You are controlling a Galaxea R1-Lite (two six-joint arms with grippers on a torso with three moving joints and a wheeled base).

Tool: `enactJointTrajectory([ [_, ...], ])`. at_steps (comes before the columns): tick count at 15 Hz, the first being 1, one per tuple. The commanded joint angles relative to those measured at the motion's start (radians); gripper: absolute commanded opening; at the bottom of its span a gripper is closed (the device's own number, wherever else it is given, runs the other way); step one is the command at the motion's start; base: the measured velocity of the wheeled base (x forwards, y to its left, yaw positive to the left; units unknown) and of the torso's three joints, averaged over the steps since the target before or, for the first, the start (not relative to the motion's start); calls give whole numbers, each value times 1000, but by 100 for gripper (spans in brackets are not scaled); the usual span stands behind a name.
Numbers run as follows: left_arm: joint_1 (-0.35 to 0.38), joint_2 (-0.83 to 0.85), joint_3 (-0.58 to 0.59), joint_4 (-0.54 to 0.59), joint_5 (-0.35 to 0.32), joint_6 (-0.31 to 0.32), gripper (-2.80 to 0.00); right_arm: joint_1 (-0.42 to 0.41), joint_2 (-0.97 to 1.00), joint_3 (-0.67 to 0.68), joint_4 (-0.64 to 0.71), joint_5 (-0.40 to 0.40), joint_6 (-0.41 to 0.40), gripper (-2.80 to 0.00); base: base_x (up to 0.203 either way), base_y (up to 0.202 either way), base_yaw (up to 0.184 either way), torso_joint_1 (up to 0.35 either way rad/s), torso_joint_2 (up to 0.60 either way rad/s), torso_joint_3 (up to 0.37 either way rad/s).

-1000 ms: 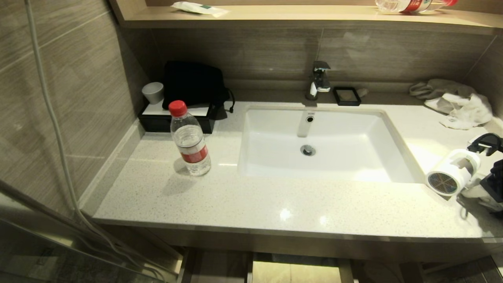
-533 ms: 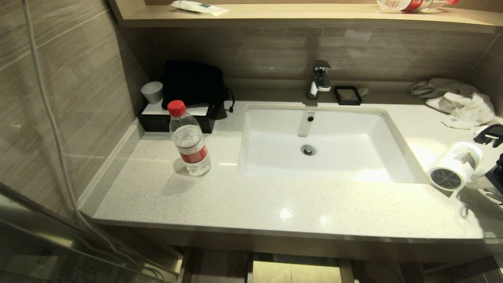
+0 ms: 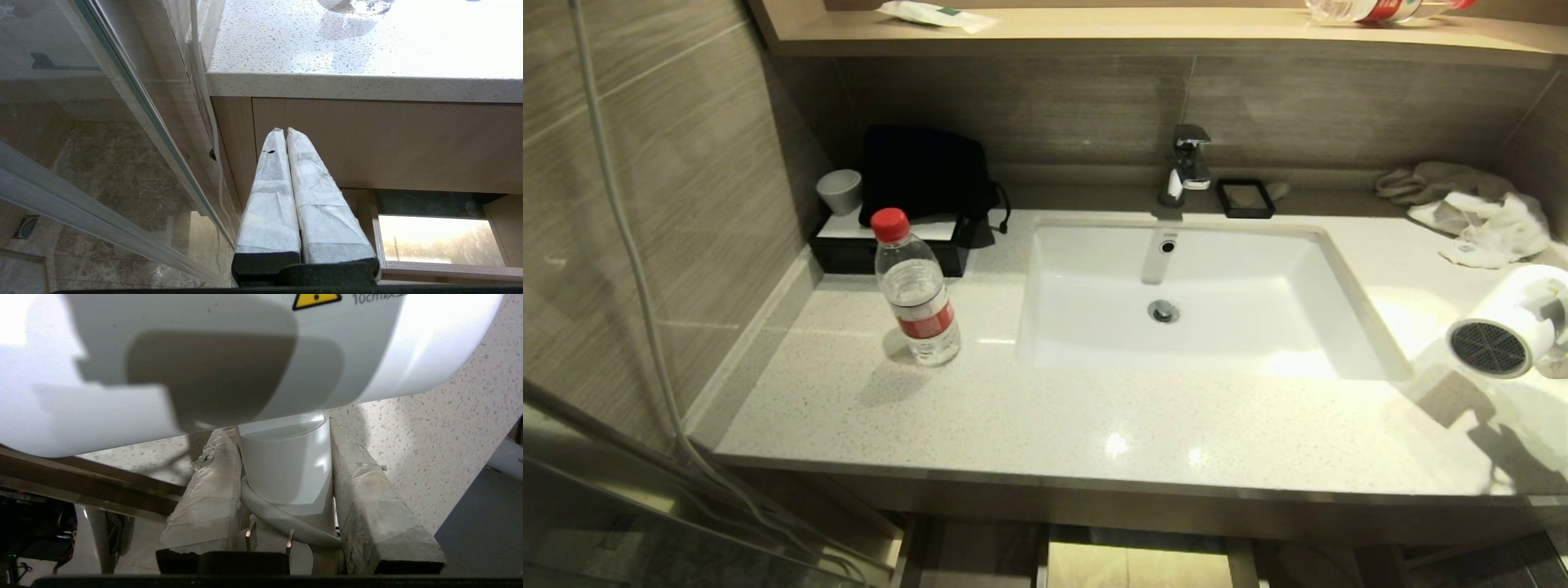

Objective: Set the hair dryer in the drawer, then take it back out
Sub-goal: Pick up the hairdryer, then put it into the drawer

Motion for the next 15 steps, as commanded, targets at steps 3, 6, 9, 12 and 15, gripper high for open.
enactJointTrajectory([
  [3, 0, 0, 0, 0, 0, 0, -280, 32, -244, 157, 5, -1, 39, -280, 0, 0, 0, 0, 0, 0],
  [6, 0, 0, 0, 0, 0, 0, -280, 77, -416, 319, -19, -72, 80, -280, 0, 0, 0, 0, 0, 0],
  [9, 0, 0, 0, 0, 0, 0, -280, 212, -574, 500, -90, -238, 192, -280, 0, 0, 0, 0, 0, 0],
  [12, 0, 0, 0, 0, 0, 0, -280, 282, -722, 657, -119, -350, 255, -280, 0, 0, 0, 0, 0, 0],
  [15, 0, 0, 0, 0, 0, 0, -280, 295, -844, 755, -120, -371, 266, -280, 0, 0, 0, 0, 0, 0],
])
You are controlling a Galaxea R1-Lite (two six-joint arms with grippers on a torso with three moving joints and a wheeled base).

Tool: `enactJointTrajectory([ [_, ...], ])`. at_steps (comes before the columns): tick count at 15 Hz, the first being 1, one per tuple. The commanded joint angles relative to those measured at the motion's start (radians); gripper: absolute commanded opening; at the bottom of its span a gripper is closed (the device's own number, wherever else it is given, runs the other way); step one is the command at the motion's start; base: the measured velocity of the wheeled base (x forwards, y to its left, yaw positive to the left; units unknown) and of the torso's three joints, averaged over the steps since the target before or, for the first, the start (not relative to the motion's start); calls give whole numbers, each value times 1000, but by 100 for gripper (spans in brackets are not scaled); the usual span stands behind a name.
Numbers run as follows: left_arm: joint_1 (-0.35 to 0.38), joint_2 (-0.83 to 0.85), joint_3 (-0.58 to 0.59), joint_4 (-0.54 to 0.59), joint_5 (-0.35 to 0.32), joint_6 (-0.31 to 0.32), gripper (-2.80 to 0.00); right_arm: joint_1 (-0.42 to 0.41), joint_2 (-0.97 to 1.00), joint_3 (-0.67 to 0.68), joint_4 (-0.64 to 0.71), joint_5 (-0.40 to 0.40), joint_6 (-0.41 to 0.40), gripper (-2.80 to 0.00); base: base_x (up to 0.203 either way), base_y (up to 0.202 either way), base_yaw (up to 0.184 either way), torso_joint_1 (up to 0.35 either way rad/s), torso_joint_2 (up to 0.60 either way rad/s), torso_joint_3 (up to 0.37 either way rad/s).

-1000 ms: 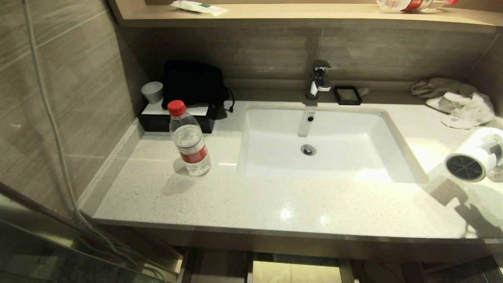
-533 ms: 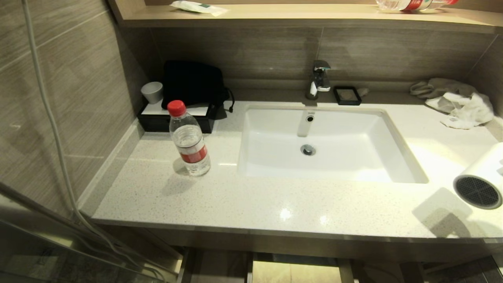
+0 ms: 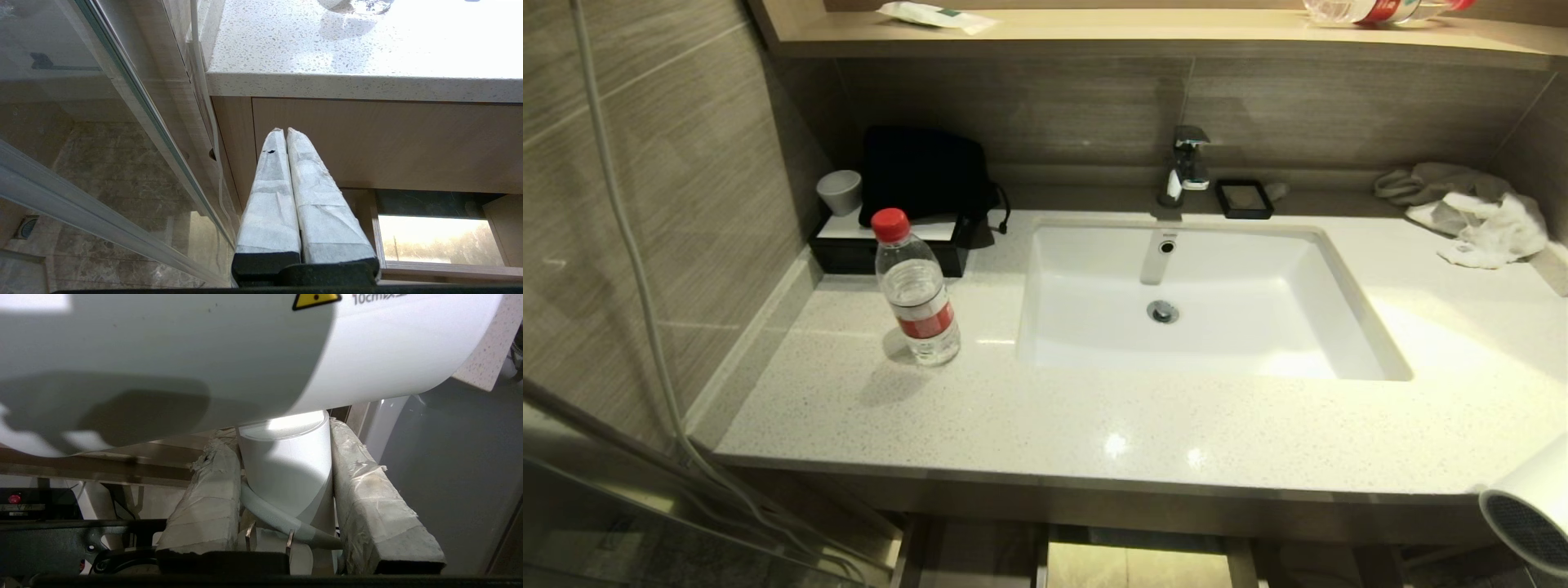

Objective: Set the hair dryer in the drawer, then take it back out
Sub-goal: Put it into the drawer

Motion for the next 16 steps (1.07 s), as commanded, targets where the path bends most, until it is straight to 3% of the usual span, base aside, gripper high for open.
enactJointTrajectory([
  [1, 0, 0, 0, 0, 0, 0, -280, 8, -129, 68, 2, -4, -1, -280, 0, 0, 0, 0, 0, 0],
  [4, 0, 0, 0, 0, 0, 0, -280, 10, -168, 111, -1, -4, 0, -280, 0, 0, 0, -214, 225, -6],
  [16, 0, 0, 0, 0, 0, 0, -280, 10, -261, 185, -3, -5, 0, -280, 0, 0, 0, -372, 269, -96],
])
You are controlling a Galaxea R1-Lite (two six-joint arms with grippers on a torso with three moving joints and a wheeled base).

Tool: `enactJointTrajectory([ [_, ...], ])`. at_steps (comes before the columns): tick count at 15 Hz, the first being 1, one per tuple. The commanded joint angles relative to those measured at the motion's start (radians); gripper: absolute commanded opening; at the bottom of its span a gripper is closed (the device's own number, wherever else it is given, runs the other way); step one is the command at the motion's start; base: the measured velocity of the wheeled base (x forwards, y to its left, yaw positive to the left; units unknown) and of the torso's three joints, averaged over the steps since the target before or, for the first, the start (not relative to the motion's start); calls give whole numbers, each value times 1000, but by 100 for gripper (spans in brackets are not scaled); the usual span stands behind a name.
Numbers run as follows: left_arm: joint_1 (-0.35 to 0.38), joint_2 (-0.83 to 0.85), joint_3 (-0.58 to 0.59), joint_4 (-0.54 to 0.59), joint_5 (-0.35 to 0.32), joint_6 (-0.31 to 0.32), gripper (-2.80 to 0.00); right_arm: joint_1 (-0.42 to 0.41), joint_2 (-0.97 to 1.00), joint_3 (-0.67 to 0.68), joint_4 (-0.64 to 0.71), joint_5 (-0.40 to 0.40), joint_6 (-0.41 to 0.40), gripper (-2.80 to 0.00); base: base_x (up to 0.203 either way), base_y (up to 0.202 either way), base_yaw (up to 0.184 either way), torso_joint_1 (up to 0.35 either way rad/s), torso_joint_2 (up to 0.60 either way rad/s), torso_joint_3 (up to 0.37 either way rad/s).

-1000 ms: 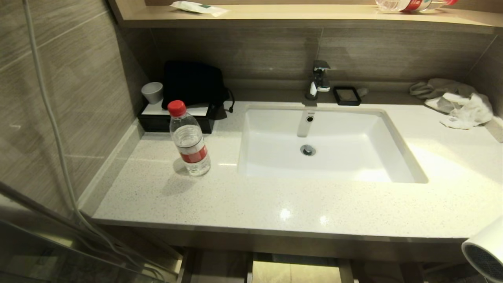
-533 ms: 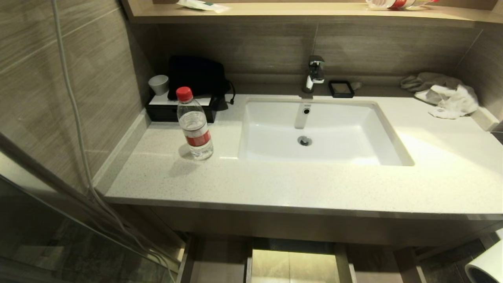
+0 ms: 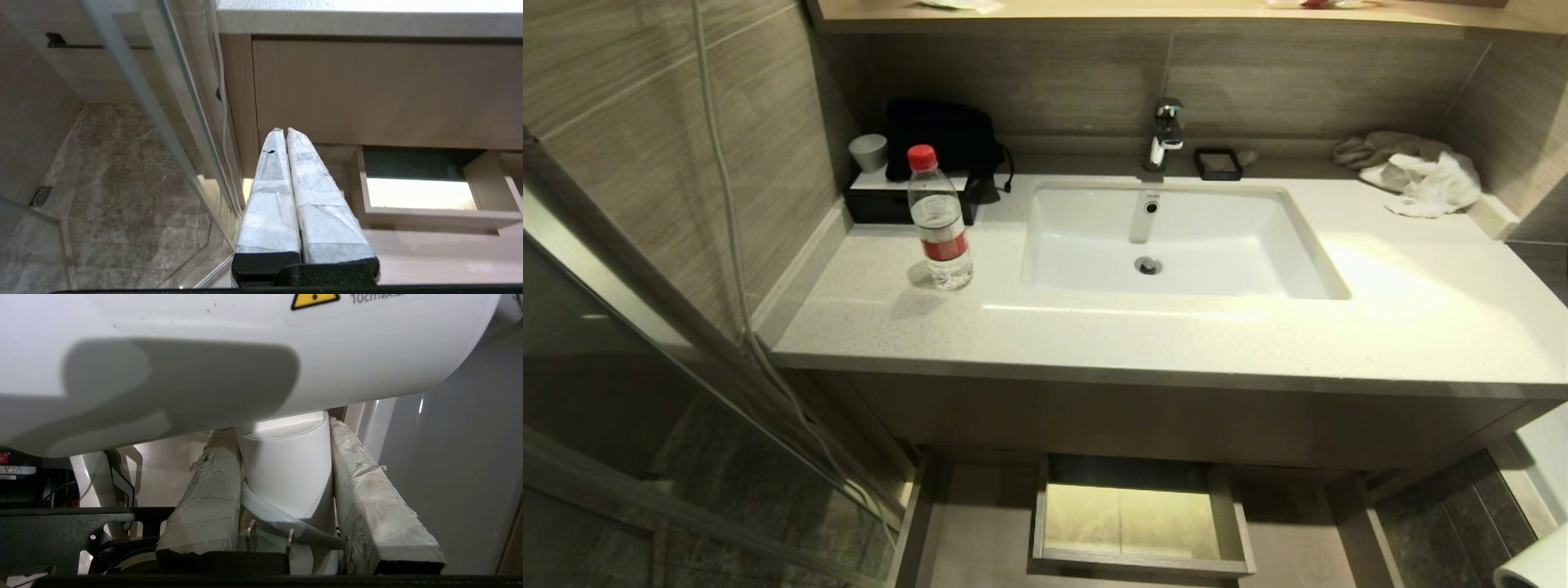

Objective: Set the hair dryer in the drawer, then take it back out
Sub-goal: Put it into the drawer

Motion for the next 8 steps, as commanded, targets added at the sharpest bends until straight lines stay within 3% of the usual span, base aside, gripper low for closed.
enactJointTrajectory([
  [1, 0, 0, 0, 0, 0, 0, -280, 0, -17, 16, 0, 0, -3, -280, 0, 0, 0, -348, 182, -166],
  [4, 0, 0, 0, 0, 0, 0, -280, 0, -20, 26, -4, 1, -3, -280, 0, 0, 0, -293, 141, -155],
  [8, 0, 0, 0, 0, 0, 0, -280, 2, -29, 30, 2, 1, -3, -280, 0, 0, 0, -55, 29, -29],
])
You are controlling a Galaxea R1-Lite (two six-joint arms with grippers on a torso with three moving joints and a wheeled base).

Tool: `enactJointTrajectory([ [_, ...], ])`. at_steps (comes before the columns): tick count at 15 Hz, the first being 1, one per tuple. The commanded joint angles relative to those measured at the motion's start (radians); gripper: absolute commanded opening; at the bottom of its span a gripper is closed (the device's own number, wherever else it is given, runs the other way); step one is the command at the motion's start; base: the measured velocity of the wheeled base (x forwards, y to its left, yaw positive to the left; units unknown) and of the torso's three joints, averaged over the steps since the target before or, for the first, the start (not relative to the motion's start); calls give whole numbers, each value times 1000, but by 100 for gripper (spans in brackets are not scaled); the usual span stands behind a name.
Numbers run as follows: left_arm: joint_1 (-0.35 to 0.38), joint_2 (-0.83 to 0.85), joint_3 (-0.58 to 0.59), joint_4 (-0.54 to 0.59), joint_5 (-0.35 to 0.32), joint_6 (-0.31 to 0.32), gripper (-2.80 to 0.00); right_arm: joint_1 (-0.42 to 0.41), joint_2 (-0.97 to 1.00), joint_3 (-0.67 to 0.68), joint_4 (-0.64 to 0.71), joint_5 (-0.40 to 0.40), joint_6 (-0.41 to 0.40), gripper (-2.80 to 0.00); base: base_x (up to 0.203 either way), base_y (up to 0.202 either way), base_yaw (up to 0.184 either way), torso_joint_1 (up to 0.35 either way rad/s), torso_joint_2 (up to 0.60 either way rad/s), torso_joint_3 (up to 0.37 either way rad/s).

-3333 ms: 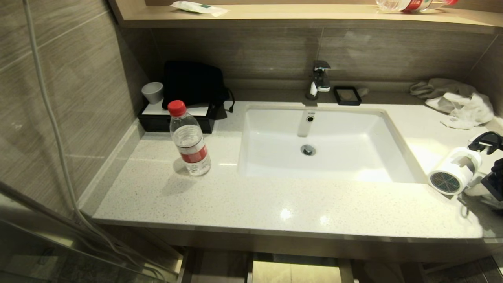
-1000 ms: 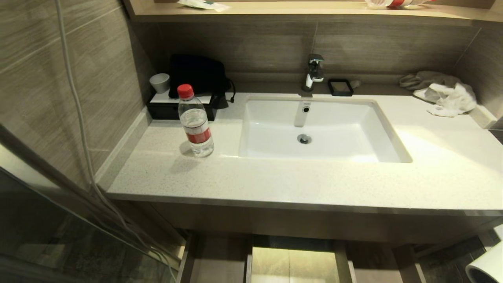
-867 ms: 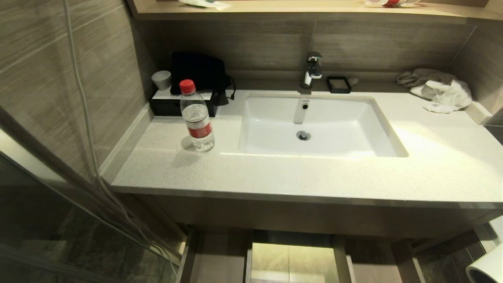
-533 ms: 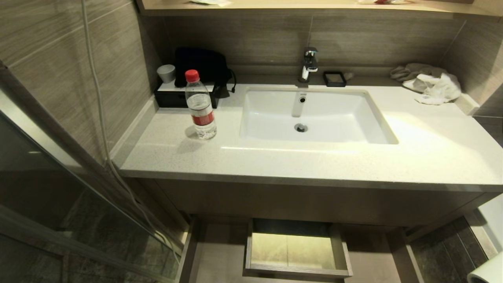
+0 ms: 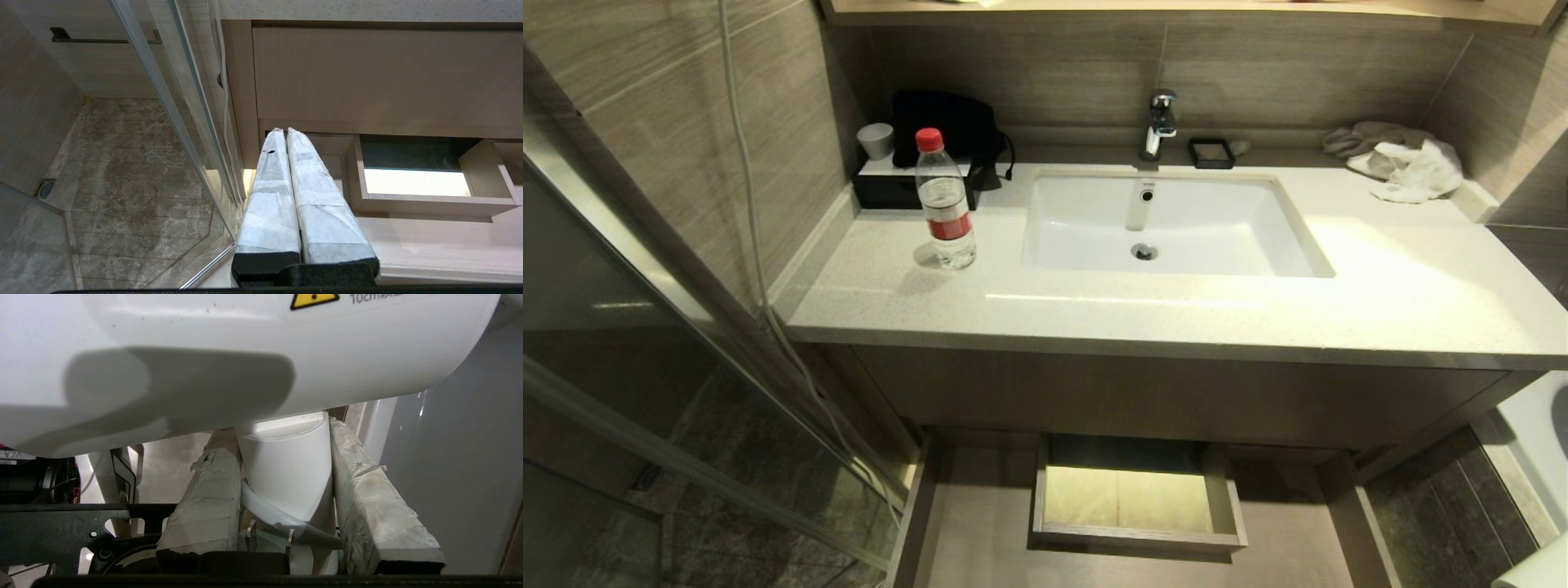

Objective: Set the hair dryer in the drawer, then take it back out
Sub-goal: Put it into the drawer

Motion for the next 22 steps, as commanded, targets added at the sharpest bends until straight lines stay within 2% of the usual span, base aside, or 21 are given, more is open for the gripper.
enactJointTrajectory([
  [1, 0, 0, 0, 0, 0, 0, -280, 2, -4, 3, 6, -1, -3, -280, 0, 0, 0, 0, 0, 0],
  [19, 0, 0, 0, 0, 0, 0, -280, 2, -25, 24, 21, 0, -1, -280, 0, 0, 0, 0, 0, 0],
  [22, 0, 0, 0, 0, 0, 0, -280, 2, -22, 21, 25, 2, 0, -280, 0, 0, 0, -112, 279, 156],
])
